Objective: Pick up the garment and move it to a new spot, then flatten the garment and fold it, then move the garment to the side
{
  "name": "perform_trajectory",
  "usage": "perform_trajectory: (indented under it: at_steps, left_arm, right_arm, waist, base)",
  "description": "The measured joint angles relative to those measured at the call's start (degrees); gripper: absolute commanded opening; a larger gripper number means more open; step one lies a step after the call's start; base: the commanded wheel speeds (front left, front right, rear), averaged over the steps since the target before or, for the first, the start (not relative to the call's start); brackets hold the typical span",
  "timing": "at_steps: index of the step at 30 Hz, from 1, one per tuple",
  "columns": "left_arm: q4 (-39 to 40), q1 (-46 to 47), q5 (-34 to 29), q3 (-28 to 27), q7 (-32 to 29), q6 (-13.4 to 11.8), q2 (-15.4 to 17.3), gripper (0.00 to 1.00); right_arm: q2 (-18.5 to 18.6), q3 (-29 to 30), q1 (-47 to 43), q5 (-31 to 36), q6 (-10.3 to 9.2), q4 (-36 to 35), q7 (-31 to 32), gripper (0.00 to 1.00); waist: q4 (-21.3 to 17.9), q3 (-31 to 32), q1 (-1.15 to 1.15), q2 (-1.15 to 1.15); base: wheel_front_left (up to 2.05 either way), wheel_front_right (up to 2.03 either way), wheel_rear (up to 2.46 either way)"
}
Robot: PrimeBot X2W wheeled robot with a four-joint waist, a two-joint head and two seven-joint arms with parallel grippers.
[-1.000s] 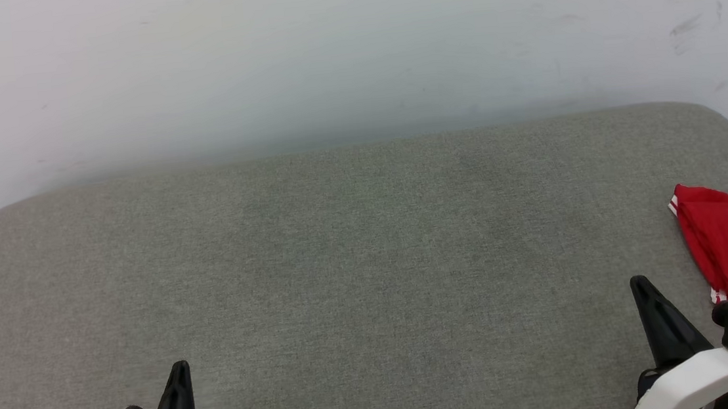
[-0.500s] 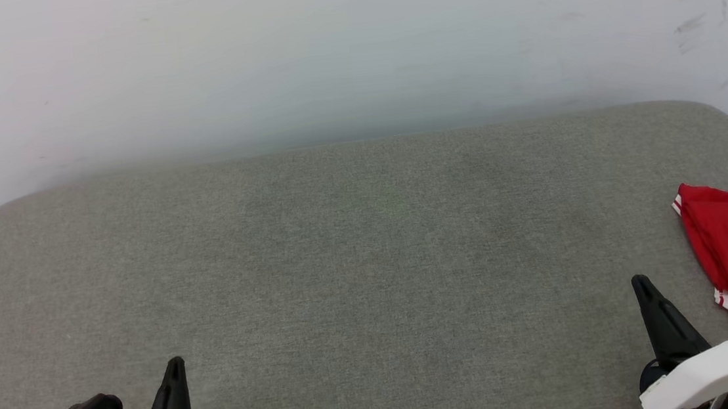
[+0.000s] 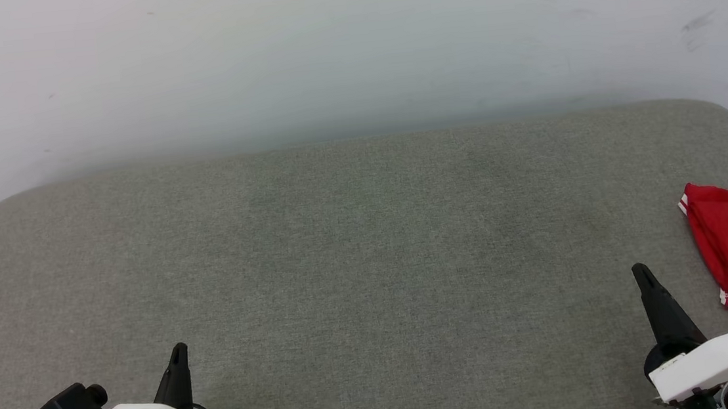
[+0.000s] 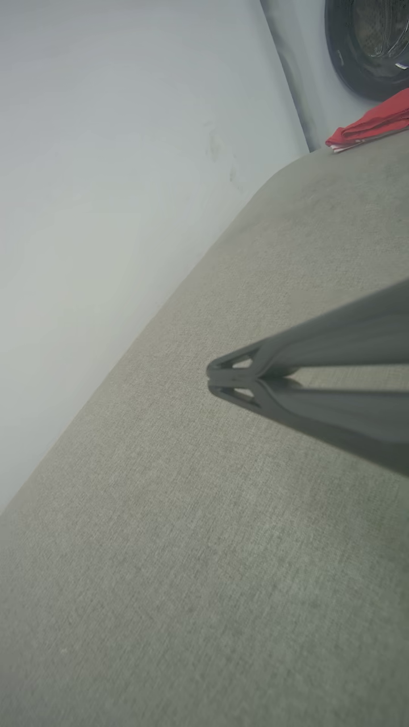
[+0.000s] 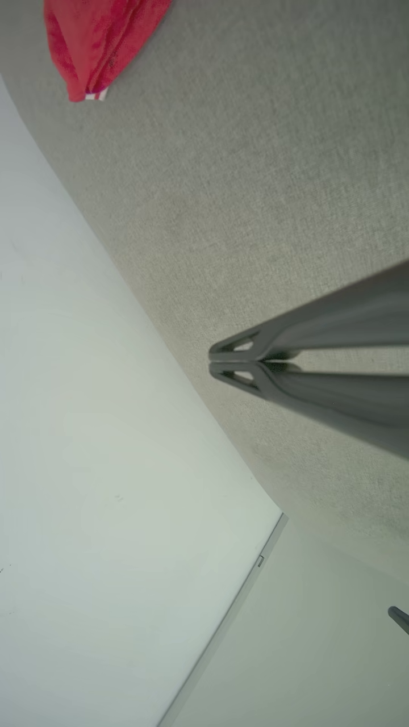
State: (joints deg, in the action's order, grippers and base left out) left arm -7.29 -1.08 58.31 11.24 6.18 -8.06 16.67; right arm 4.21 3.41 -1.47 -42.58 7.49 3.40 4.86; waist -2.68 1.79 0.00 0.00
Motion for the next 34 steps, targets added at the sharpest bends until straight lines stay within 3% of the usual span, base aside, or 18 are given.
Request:
perform_trajectory:
  at_steps: [34]
  left_arm:
    - [-3.2, 3.2, 16.8, -8.1, -5.7, 7.6, -6.4, 0.0]
  right_arm:
    - [-0.6, 1.5, 3.6, -24.0, 0.0, 5.1, 0.8, 0.0]
  waist:
    - [1.0, -0.8, 0.0, 0.0]
  base:
    - [0.0, 0.0, 0.0]
